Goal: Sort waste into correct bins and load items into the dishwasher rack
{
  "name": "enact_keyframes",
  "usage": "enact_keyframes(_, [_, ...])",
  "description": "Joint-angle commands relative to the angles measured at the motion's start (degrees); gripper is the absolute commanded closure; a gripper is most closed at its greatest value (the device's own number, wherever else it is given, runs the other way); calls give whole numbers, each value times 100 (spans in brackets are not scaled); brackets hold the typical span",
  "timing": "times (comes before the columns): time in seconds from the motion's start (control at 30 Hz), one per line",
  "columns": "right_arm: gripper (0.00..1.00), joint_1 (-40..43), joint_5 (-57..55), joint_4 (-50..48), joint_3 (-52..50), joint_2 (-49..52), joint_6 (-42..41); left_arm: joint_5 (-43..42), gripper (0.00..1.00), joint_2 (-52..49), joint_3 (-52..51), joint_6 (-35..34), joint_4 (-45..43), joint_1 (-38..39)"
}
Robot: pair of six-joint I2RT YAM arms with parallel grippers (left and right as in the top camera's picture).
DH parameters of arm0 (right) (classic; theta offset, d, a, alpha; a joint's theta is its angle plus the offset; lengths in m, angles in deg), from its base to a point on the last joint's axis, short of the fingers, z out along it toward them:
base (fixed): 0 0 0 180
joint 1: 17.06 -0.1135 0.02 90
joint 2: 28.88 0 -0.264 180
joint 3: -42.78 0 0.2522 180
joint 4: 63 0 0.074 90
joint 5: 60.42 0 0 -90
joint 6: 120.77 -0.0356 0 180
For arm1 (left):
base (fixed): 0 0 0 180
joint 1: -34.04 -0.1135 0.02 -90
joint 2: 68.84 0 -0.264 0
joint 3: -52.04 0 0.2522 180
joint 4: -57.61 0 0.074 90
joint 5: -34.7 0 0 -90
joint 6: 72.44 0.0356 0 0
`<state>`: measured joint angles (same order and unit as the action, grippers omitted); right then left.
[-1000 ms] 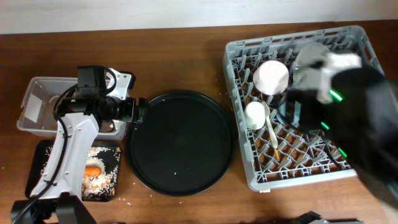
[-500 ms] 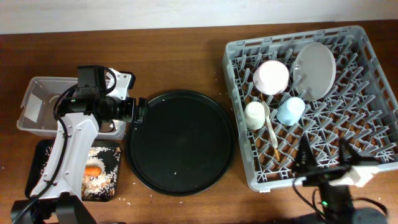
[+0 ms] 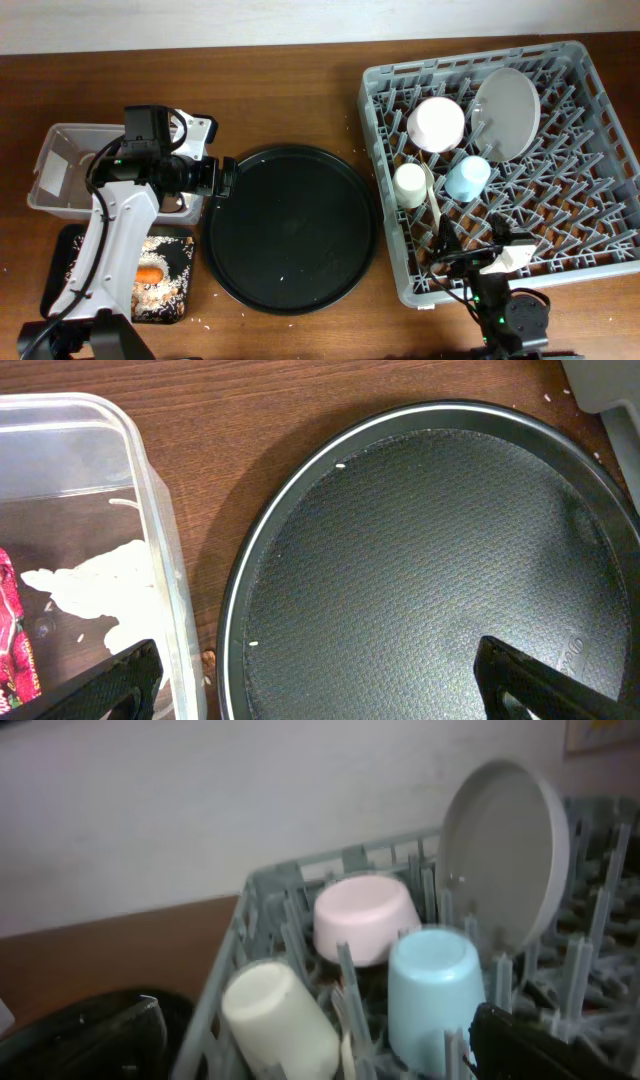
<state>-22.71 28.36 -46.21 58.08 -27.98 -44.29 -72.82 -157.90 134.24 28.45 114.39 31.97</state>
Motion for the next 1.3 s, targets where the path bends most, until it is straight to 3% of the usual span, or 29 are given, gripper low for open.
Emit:
enact_keyframes(0.0, [1, 48, -20, 153, -122, -72, 286, -17, 1, -9, -26, 31, -13, -35])
enact_keyframes(0.17, [1, 44, 254, 146, -122, -72, 1753, -17, 1, -9, -26, 31, -13, -35])
enact_keyframes(1.07, [1, 44, 251, 142, -122, -70, 1759, -20, 1, 33, -26, 31, -11, -35])
enact_keyframes(1.27, [1, 44, 249, 144, -122, -70, 1759, -20, 1, 2184, -28, 31, -11, -33])
